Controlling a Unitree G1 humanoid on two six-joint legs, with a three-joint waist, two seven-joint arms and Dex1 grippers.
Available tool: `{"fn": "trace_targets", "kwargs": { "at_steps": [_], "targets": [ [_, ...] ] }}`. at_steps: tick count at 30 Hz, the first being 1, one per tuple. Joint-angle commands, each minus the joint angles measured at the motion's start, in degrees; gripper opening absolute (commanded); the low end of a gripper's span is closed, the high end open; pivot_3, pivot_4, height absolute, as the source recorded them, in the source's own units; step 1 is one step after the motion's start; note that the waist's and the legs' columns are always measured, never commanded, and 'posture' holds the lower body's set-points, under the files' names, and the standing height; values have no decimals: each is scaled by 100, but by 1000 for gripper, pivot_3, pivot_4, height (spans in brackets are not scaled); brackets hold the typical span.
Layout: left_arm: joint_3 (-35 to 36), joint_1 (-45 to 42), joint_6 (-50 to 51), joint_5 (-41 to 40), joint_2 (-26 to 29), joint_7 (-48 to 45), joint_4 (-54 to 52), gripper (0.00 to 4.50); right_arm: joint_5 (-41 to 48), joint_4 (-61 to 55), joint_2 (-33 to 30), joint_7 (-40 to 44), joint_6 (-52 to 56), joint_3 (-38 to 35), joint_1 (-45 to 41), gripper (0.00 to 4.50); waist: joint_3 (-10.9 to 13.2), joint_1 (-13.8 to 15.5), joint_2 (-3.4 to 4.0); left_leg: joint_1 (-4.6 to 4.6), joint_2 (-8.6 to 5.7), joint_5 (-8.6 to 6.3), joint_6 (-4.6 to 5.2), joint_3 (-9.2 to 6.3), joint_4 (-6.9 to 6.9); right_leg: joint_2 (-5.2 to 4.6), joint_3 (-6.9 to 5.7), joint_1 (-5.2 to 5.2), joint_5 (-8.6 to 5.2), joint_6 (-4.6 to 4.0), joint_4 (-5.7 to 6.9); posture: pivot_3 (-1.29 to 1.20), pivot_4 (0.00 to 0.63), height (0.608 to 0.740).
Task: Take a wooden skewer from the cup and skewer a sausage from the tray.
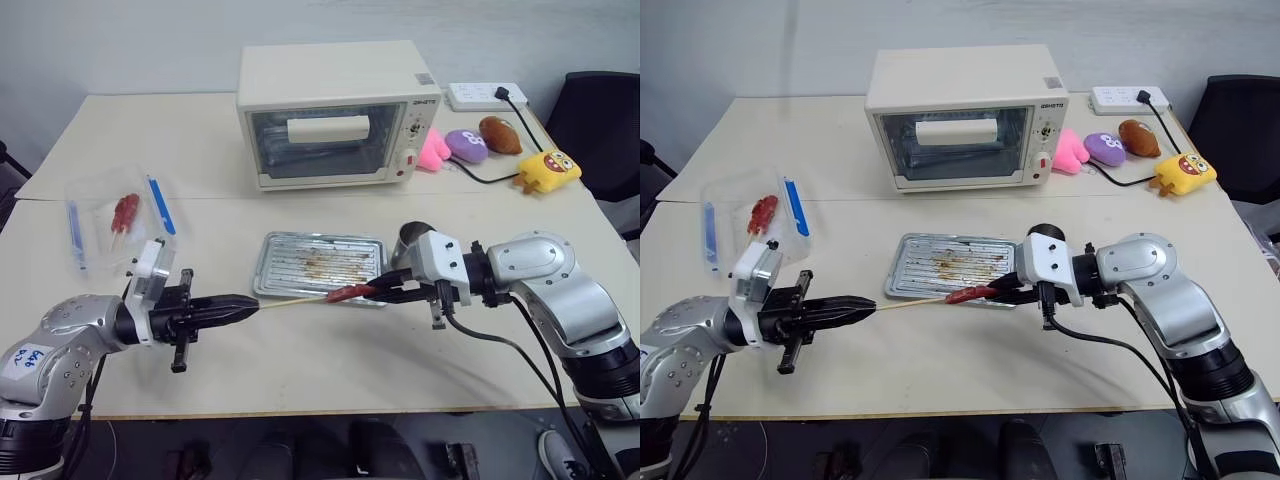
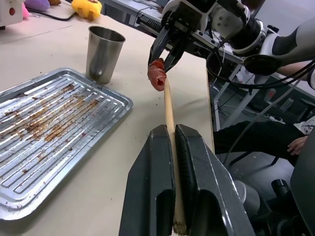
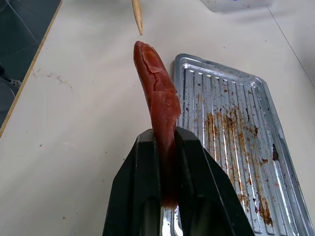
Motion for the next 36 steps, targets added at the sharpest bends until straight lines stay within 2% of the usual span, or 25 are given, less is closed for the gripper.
{"fn": "trace_targets", "kwargs": {
  "at_steps": [1,25,36],
  "targets": [
    [95,-7,-45,4,18,-3,-19,0,63,-100,-58,16,-109,-159,7,209,0,1,0,0,0,0,0,0,0,0,0,0,0,0,0,0,150,740],
    [-196,-210,-244,281,-259,-12,139,0,137,-293,39,-85,44,-73,-41,209,0,1,0,0,-1,0,0,0,2,0,0,0,0,0,1,0,150,740],
    [146,-34,-176,182,-41,-169,207,0,89,-167,-56,-22,-33,-134,16,209,0,0,0,0,0,0,0,0,2,0,0,0,0,0,1,0,150,740]
  ]
}}
